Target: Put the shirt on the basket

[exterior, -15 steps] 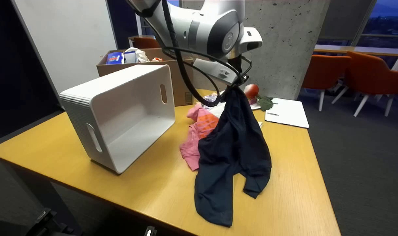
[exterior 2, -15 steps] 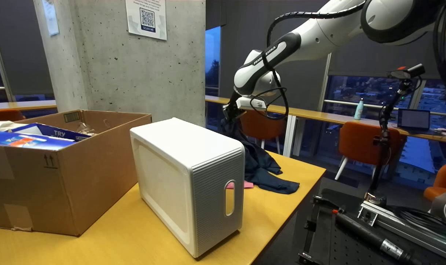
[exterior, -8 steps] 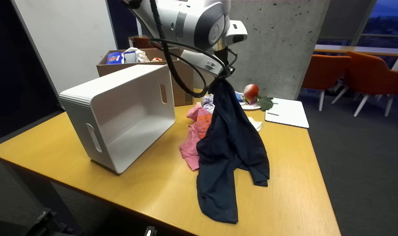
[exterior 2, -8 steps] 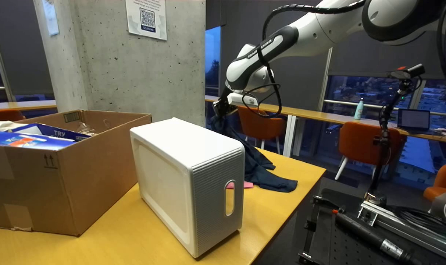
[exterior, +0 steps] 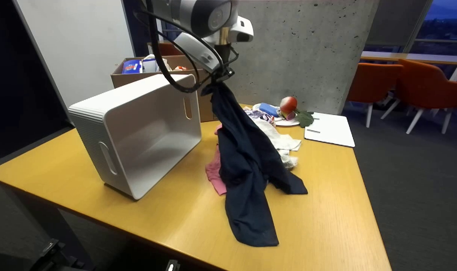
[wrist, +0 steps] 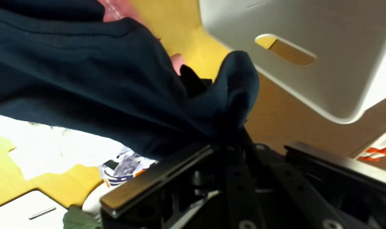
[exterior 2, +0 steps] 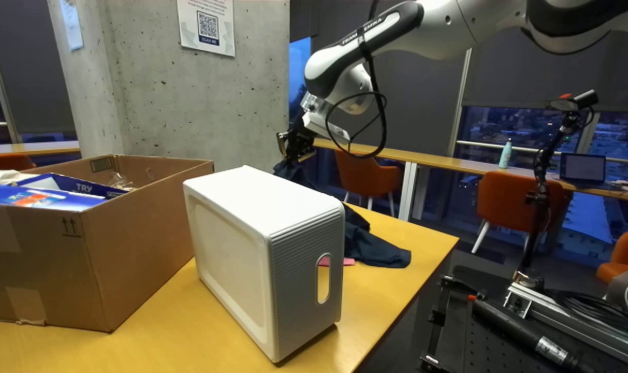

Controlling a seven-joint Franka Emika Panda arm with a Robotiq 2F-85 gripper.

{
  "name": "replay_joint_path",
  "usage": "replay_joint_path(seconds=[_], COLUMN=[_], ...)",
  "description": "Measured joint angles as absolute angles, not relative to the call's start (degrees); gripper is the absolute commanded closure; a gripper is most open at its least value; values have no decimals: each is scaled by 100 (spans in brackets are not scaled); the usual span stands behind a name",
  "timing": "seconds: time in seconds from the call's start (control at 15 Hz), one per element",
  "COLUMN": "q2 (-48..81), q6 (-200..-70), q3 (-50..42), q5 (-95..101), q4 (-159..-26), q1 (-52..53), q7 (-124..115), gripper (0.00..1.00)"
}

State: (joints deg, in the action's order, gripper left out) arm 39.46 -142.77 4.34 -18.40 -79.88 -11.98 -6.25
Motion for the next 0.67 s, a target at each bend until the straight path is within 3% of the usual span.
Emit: replay_joint_path(seconds=[0.67], q2=[2418], q6=[-12512], q3=[737], q5=[-3465], q4=[-8450], q1=[-1253], q7=[-419], gripper=[99])
